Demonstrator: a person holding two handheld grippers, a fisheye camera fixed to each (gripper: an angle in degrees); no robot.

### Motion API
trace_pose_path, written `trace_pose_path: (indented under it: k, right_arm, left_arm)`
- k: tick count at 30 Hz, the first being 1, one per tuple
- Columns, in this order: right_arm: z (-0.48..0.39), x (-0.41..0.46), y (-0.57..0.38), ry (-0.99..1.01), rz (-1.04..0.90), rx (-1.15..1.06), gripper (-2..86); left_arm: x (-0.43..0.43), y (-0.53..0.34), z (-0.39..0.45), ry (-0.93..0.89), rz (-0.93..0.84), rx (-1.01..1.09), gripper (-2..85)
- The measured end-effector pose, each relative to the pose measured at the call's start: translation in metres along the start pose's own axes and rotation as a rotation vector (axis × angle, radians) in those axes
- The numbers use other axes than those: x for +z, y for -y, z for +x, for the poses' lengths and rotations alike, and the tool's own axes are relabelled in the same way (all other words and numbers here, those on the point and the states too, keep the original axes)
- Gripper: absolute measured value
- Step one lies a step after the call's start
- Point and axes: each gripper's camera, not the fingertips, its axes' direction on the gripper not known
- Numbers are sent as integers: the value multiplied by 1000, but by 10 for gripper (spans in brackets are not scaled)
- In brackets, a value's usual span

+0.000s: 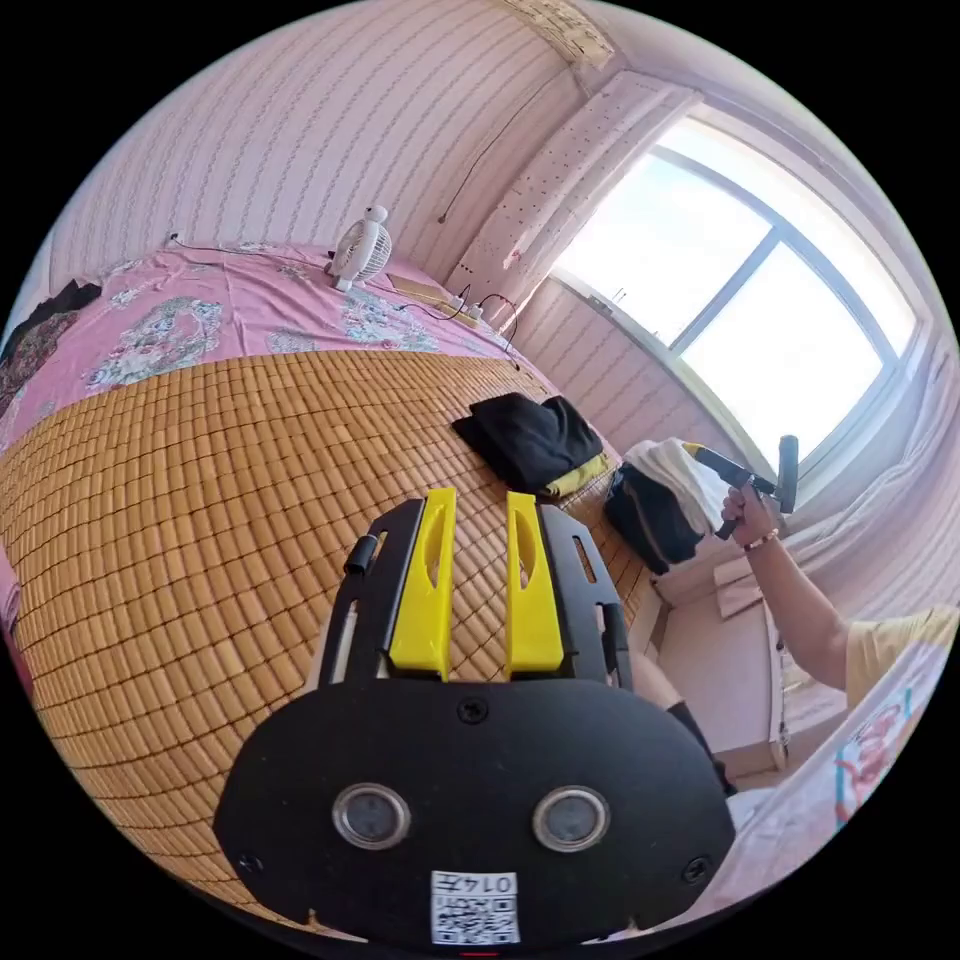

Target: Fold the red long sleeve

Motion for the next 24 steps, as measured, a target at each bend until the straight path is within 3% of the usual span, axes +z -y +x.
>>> trace_pose_path:
  k: [4, 9, 16, 19, 24]
  right_arm:
    - [-55, -12, -125, 53, -141, 84, 78]
    - [-130, -15, -171, 148, -195, 92, 79]
    - [-307, 15, -72, 483, -171, -420, 81]
    - [-387, 30, -28, 642, -175, -542, 84]
    - [-502, 87, 27, 704, -276, -592, 90]
  left_arm:
    - [-116, -134, -18, 180, -15, -81, 56]
    - [-238, -251, -12, 448, 110, -219, -3]
    - [-326, -345, -24, 664, 366, -418, -4]
    - [-344, -356, -50, 682, 414, -462, 22]
    - [-360, -346, -118, 665, 425, -547, 70]
